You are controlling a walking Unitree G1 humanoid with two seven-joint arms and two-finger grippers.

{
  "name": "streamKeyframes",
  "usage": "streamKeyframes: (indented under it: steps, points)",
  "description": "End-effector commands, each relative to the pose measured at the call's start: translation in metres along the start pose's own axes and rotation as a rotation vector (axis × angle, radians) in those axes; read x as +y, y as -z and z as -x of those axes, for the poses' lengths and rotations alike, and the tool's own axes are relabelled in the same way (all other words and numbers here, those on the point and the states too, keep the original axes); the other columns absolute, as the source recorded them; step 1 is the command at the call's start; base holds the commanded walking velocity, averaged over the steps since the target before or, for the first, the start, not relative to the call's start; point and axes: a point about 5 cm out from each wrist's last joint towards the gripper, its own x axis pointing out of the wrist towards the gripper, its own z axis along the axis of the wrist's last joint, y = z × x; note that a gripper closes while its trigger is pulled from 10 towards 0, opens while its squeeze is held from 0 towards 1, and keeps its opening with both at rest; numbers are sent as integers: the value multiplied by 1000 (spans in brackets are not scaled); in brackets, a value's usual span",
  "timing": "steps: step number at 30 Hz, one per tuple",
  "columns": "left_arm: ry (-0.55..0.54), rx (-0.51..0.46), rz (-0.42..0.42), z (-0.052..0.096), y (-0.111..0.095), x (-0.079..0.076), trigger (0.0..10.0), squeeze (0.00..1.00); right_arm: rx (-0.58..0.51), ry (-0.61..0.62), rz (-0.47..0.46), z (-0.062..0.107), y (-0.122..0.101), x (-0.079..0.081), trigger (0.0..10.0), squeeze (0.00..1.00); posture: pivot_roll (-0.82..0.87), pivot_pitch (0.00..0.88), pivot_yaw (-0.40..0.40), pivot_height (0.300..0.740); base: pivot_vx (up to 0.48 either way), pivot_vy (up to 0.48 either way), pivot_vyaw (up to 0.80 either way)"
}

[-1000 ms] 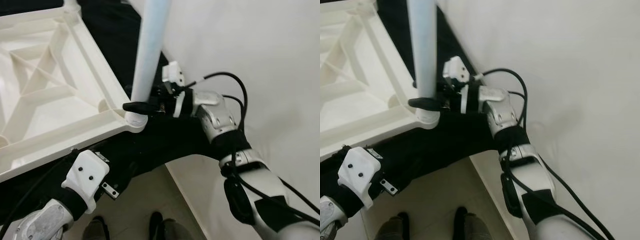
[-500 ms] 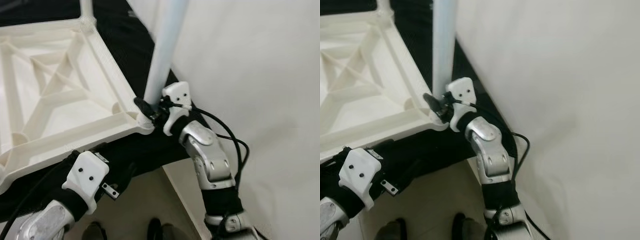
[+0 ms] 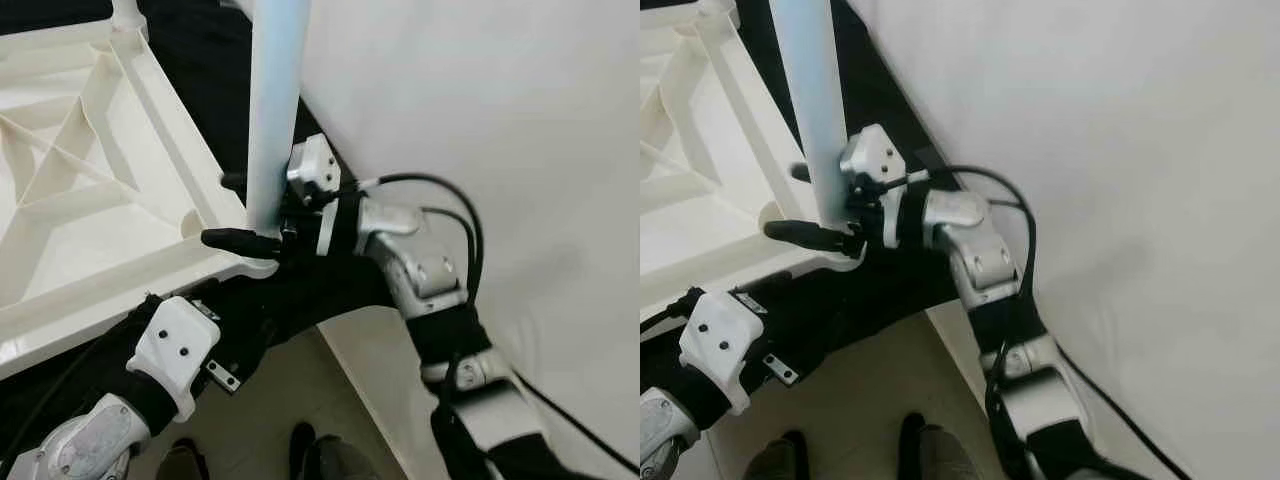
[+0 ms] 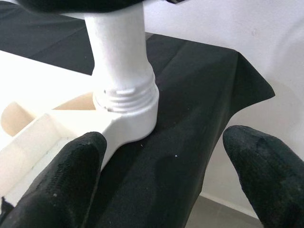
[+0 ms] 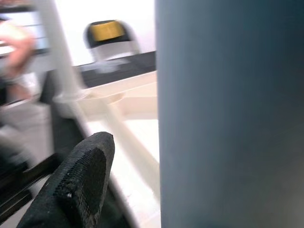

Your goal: Building children table

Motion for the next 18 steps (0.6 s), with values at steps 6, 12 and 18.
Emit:
streamKeyframes:
  steps: [6,12,18]
  points:
    - [19,17,21,2,3,-5,10000,0,17,-252,-58,-2,3,-9,10000,0,216,303,-200,740,0,0,0]
    - [20,19,20,3,3,-5,10000,0,4,-271,-86,-2,6,-15,0,0,216,303,-200,740,0,0,0]
    - [21,20,19,4,2,-6,10000,0,21,-234,-110,9,19,-17,0,0,233,317,-198,740,0,0,0]
